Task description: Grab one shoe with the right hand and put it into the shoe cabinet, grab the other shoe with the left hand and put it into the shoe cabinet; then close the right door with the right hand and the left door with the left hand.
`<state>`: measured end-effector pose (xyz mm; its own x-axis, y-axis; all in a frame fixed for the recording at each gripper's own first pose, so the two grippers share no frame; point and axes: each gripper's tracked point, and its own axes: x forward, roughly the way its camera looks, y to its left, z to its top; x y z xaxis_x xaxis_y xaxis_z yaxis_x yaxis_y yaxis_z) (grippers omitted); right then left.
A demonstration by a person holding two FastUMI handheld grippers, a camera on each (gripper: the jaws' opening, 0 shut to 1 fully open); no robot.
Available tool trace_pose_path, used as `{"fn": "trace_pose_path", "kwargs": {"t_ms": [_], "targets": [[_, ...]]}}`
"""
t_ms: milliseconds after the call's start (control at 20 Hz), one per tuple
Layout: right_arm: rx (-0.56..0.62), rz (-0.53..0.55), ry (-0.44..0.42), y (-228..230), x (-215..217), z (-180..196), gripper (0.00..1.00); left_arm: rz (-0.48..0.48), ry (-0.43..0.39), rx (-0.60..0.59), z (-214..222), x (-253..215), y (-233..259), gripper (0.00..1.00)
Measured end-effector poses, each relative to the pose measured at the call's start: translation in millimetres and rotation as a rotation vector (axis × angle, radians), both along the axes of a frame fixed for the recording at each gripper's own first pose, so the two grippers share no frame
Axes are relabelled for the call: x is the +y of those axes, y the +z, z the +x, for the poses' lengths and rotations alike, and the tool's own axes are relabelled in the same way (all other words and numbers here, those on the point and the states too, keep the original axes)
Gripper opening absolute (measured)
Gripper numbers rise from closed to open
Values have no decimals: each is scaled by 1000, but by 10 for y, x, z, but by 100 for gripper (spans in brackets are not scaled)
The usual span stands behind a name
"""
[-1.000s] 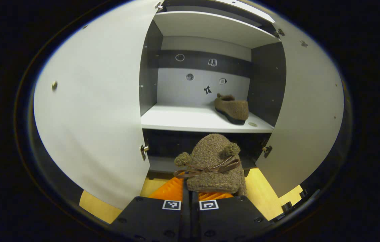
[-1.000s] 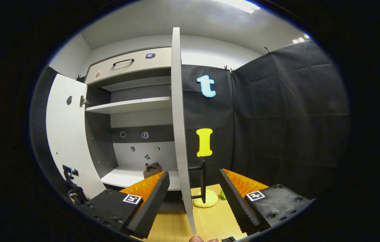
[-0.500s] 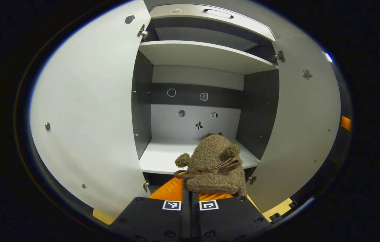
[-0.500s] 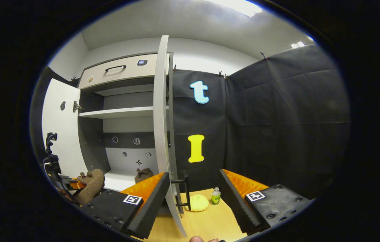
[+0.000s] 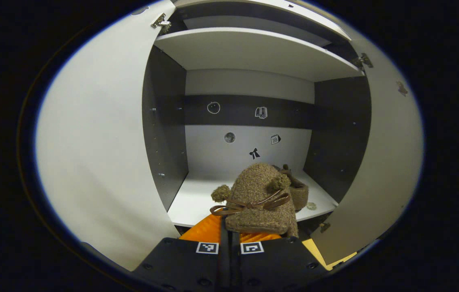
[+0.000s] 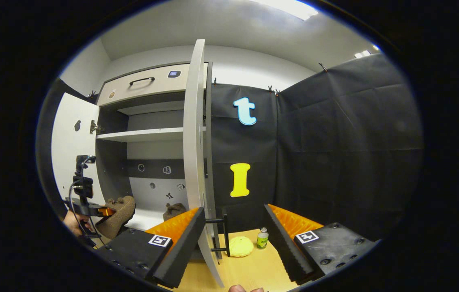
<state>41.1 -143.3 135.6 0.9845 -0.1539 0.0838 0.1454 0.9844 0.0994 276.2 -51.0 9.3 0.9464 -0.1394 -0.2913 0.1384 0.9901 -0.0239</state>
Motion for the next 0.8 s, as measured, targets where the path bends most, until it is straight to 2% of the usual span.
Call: {"fn": "trace_pose_path", "kwargs": {"t_ms": [100, 450, 500, 550, 800], "targets": [[13, -9, -2, -49, -23, -6, 98, 0, 28, 29, 315, 25, -79, 5], [36, -6, -49, -179, -350, -40, 97, 40, 76, 127, 1302, -17, -366, 5], [39, -4, -52, -201, -389, -40, 93, 48, 84, 146, 1419, -25, -420, 5], [41, 1, -54, -206, -406, -16, 97, 56, 95, 163, 1544, -19, -482, 5], [46, -1, -60, -247, -473, 63, 97, 102, 127, 235, 2005, 10, -735, 5]]}}
